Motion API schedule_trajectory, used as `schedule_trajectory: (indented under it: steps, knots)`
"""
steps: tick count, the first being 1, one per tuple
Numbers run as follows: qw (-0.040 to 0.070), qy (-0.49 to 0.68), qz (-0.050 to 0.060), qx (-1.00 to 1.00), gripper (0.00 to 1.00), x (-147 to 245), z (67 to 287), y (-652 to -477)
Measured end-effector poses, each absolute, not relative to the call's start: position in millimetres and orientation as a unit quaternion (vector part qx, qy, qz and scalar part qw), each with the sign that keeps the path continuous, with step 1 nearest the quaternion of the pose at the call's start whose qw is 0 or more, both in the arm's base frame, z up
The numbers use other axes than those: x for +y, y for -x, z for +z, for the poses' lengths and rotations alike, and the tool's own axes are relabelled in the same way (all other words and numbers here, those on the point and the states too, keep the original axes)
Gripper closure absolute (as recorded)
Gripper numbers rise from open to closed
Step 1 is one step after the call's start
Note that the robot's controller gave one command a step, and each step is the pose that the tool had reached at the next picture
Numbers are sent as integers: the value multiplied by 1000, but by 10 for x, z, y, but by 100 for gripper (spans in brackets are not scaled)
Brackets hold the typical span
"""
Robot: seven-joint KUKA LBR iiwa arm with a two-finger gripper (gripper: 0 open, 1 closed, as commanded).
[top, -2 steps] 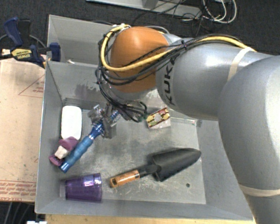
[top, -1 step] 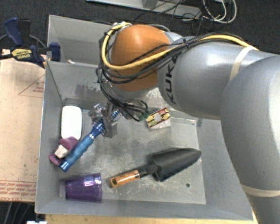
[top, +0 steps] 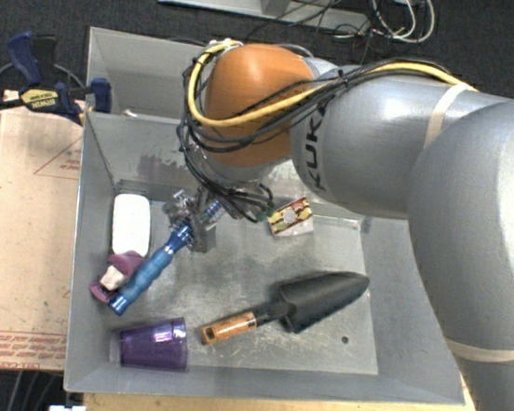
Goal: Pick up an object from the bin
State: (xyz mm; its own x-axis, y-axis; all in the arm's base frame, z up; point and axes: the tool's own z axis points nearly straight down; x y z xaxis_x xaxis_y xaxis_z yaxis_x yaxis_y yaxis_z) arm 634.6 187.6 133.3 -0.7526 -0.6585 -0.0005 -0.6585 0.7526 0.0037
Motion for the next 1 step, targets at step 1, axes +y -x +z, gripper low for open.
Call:
schedule_trajectory:
  steps: [1]
  knots:
    - [2, -352, -2, -936, 100, 1876, 1393, -6339]
